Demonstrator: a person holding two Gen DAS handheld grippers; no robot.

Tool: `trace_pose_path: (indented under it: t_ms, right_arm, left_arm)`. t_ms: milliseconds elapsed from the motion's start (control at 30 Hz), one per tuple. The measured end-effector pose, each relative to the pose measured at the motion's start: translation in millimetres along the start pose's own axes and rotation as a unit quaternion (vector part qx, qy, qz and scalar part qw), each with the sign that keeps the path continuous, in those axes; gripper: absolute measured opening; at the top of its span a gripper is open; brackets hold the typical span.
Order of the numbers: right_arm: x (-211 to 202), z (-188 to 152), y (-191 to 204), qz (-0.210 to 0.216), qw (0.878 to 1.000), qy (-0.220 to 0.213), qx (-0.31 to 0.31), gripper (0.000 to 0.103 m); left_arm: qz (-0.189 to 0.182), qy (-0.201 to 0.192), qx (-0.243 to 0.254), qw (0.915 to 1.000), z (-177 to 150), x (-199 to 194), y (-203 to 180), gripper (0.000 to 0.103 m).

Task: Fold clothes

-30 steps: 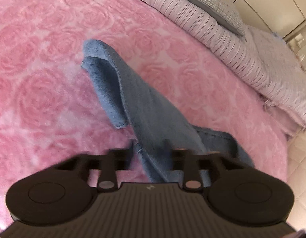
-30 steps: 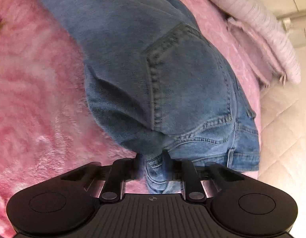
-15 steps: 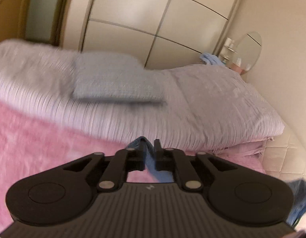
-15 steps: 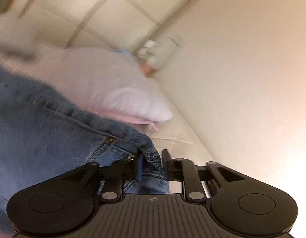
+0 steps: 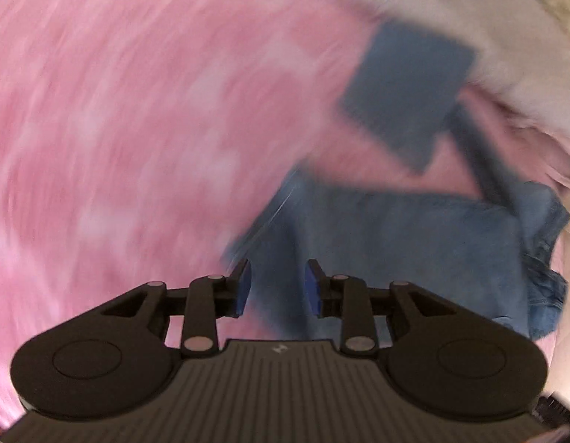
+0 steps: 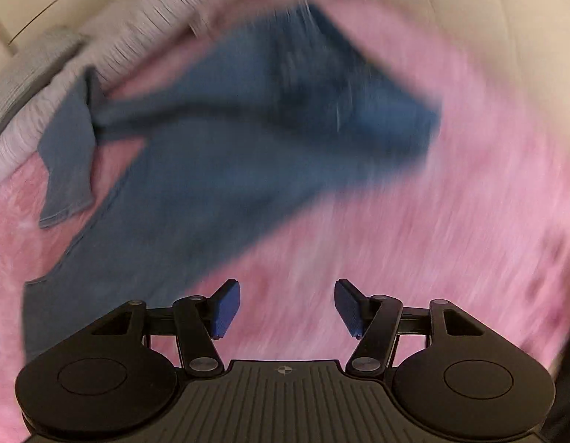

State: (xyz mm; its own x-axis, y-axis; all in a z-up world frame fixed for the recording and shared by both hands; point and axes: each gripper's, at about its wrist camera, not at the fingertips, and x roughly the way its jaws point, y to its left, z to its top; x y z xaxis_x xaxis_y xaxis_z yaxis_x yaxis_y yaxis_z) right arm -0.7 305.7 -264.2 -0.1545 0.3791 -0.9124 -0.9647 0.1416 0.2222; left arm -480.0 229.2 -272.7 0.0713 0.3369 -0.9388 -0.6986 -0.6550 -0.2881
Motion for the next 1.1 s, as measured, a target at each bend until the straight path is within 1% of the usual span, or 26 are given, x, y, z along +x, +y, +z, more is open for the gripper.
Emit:
trace_pose_path:
  t_ms: [67, 100, 133, 200, 233, 333, 367, 433, 467, 500, 533, 567, 600, 633, 667, 700, 733, 833, 900, 967, 1033, 1100]
  right_arm:
    - [16, -18, -13, 0.035, 0.997, 0.031, 0.065, 0.061]
    - [24, -25, -20, 0.053, 0.993, 0.044, 0.098, 0.061]
    - [33, -27, -30, 0.074, 0.987, 0.044, 0.135, 0.061]
    - [52, -26, -41, 0.116, 0.971, 0.031, 0.205, 0.061]
    - [61, -30, -42, 0.136, 0.963, 0.023, 0.233, 0.061]
    - [88, -28, -46, 0.187, 0.938, 0.002, 0.291, 0.061]
    - [99, -26, -46, 0.204, 0.930, -0.007, 0.305, 0.061]
    - [122, -21, -45, 0.219, 0.920, -0.023, 0.325, 0.061]
    - [130, -18, -44, 0.225, 0.915, -0.033, 0.332, 0.060]
    - [139, -15, -42, 0.231, 0.911, -0.044, 0.339, 0.060]
    - [146, -12, -40, 0.235, 0.908, -0.052, 0.343, 0.060]
    - [148, -8, -35, 0.229, 0.914, -0.050, 0.333, 0.054]
    - [151, -3, -30, 0.221, 0.920, -0.048, 0.320, 0.038]
    - [153, 2, -24, 0.209, 0.929, -0.039, 0.302, 0.004]
    - [152, 4, -19, 0.195, 0.936, -0.033, 0.290, 0.004]
    - [146, 4, -16, 0.191, 0.939, -0.035, 0.283, 0.004]
    - [136, 2, -13, 0.197, 0.939, -0.038, 0.280, 0.004]
    - [97, -8, 0, 0.221, 0.936, -0.041, 0.271, 0.003]
    - [60, -25, 14, 0.223, 0.939, -0.039, 0.260, 0.003]
    - [29, -46, 26, 0.232, 0.939, -0.023, 0.254, 0.003]
    - [3, -68, 46, 0.238, 0.940, -0.005, 0.246, 0.003]
    - [-19, -88, 65, 0.244, 0.939, 0.008, 0.243, 0.003]
  left_arm:
    - [-0.008, 0.011, -0.052, 0.9986, -15, 15, 20, 0.026]
    - [-0.017, 0.008, -0.074, 0.9970, -17, 23, 26, 0.026]
    - [-0.028, 0.004, -0.096, 0.9949, -18, 30, 31, 0.026]
    - [-0.051, -0.009, -0.134, 0.9896, -21, 47, 37, 0.027]
    - [-0.057, -0.009, -0.150, 0.9871, -19, 55, 36, 0.027]
    - [-0.070, -0.013, -0.191, 0.9790, -20, 73, 36, 0.029]
    - [-0.073, -0.020, -0.191, 0.9787, -21, 74, 37, 0.030]
    - [-0.078, -0.034, -0.191, 0.9780, -24, 76, 39, 0.029]
    - [-0.081, -0.041, -0.191, 0.9775, -26, 77, 40, 0.020]
    - [-0.083, -0.047, -0.191, 0.9770, -27, 79, 41, 0.013]
    - [-0.086, -0.054, -0.187, 0.9771, -29, 79, 42, 0.011]
    - [-0.087, -0.059, -0.170, 0.9799, -28, 78, 42, 0.005]
    - [-0.084, -0.064, -0.148, 0.9833, -27, 76, 43, 0.003]
    - [-0.075, -0.072, -0.118, 0.9876, -25, 71, 42, 0.002]
    - [-0.063, -0.085, -0.089, 0.9904, -22, 64, 42, 0.001]
    - [-0.052, -0.099, -0.066, 0.9915, -18, 56, 43, 0.001]
    - [-0.043, -0.117, -0.048, 0.9911, -11, 45, 46, 0.001]
    - [-0.021, -0.179, -0.018, 0.9835, 16, -13, 74, 0.000]
    - [-0.009, -0.197, -0.001, 0.9803, 36, -49, 98, 0.000]
    - [0.021, -0.219, 0.026, 0.9751, 54, -85, 119, 0.000]
    - [0.041, -0.226, 0.060, 0.9714, 68, -112, 136, 0.000]
    - [0.059, -0.230, 0.079, 0.9682, 77, -133, 154, 0.000]
